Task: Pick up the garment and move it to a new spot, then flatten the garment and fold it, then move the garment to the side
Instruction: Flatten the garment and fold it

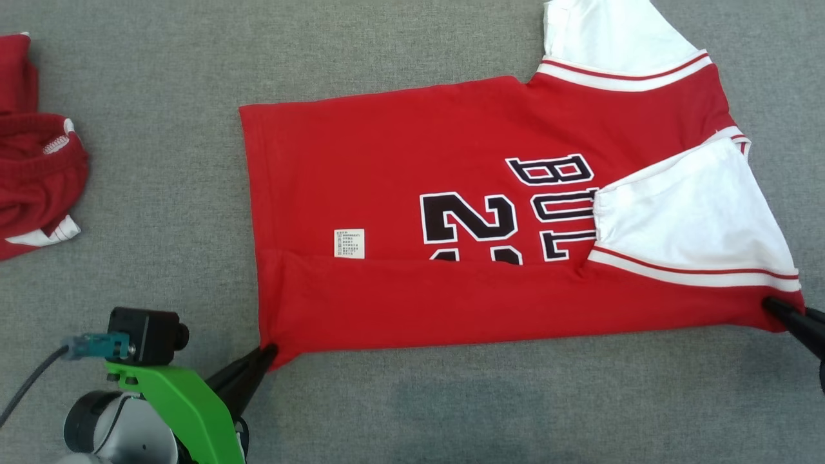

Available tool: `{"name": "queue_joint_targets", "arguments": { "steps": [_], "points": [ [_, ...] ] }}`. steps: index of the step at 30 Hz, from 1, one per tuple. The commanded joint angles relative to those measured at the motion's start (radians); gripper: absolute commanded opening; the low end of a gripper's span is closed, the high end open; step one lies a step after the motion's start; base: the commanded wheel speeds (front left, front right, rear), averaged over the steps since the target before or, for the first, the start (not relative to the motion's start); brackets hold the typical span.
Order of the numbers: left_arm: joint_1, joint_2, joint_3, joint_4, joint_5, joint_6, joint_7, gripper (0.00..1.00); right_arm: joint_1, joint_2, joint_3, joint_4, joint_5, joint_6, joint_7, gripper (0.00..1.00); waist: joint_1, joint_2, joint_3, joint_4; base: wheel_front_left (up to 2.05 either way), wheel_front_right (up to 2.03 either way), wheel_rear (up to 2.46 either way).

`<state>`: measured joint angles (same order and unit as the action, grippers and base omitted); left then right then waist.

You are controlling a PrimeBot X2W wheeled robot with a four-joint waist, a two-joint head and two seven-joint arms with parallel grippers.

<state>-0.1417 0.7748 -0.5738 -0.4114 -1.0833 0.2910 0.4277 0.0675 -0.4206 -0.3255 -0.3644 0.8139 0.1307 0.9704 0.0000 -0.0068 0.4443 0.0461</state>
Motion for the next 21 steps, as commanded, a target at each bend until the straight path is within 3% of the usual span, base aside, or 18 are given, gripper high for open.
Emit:
{"name": "queue_joint_targets", "arguments": {
  "steps": [1, 4, 5, 6, 7, 8, 9, 10, 15, 18, 21],
  "points": [
    [0.035, -0.011, -0.002, 0.005, -0.003, 0.006, -0.024, 0.0, 0.027, 0.014, 0.014, -0.005, -0.018, 0.0, -0.013, 0.0, 0.0, 0.0068, 0.021, -0.002, 0.0, 0.0, 0.0],
    [0.061, -0.028, -0.02, 0.022, 0.028, 0.007, -0.064, 0.0, 0.046, 0.019, 0.032, 0.003, -0.048, 0.0, -0.042, 0.0, 0.0, 0.0068, 0.036, 0.0, 0.0, 0.0, 0.0],
    [0.067, -0.037, -0.023, 0.03, 0.038, 0.011, -0.079, 0.0, 0.046, 0.019, 0.037, 0.003, -0.066, 0.0, -0.06, 0.23, 0.0, 0.0068, 0.039, 0.001, 0.0, 0.0, 0.0],
    [0.07, -0.048, -0.022, 0.038, 0.047, 0.018, -0.094, 0.0, 0.047, 0.016, 0.044, 0.002, -0.078, 0.0, -0.078, 0.93, 0.0, 0.0068, 0.041, 0.002, 0.0, 0.0, 0.0],
    [0.07, -0.048, -0.022, 0.038, 0.047, 0.018, -0.094, 0.0, 0.047, 0.016, 0.044, 0.002, -0.078, 0.0, -0.078, 0.93, 0.0, 0.0068, 0.041, 0.002, 0.0, 0.0, 0.0],
    [0.069, -0.043, -0.028, 0.044, 0.064, 0.021, -0.098, 0.23, 0.046, 0.017, 0.049, 0.005, -0.088, 0.0, -0.093, 1.0, 0.0, 0.0068, 0.042, 0.002, 0.0, 0.0, 0.0],
    [0.066, -0.037, -0.027, 0.045, 0.074, 0.025, -0.104, 0.47, 0.044, 0.008, 0.06, 0.001, -0.095, 0.0, -0.101, 1.0, 0.0, 0.0068, 0.043, 0.003, 0.0, 0.0, 0.0],
    [0.059, -0.03, -0.019, 0.045, 0.087, 0.036, -0.113, 1.0, 0.038, 0.004, 0.054, 0.0, -0.105, 0.0, -0.11, 1.0, 0.0, 0.0068, 0.042, 0.004, 0.0, 0.0, 0.0],
    [0.01, 0.041, 0.021, -0.031, 0.139, 0.08, -0.093, 1.0, -0.059, -0.05, 0.026, -0.041, -0.145, 0.0, -0.094, 1.0, 0.0, 0.0068, 0.055, -0.001, 0.0, 0.0, 0.0],
    [-0.066, 0.091, 0.062, -0.055, 0.158, 0.094, -0.05, 1.0, -0.183, -0.081, 0.075, -0.059, -0.154, 0.0, -0.062, 1.0, 0.0, 0.0068, 0.087, -0.006, 0.0, 0.0, 0.0],
    [-0.205, 0.063, 0.064, -0.024, 0.145, 0.075, 0.025, 1.0, -0.356, -0.105, 0.139, -0.025, -0.185, 0.0, -0.029, 1.0, 0.0, 0.0068, 0.117, 0.008, 0.0, 0.0, 0.0]
  ]
}}
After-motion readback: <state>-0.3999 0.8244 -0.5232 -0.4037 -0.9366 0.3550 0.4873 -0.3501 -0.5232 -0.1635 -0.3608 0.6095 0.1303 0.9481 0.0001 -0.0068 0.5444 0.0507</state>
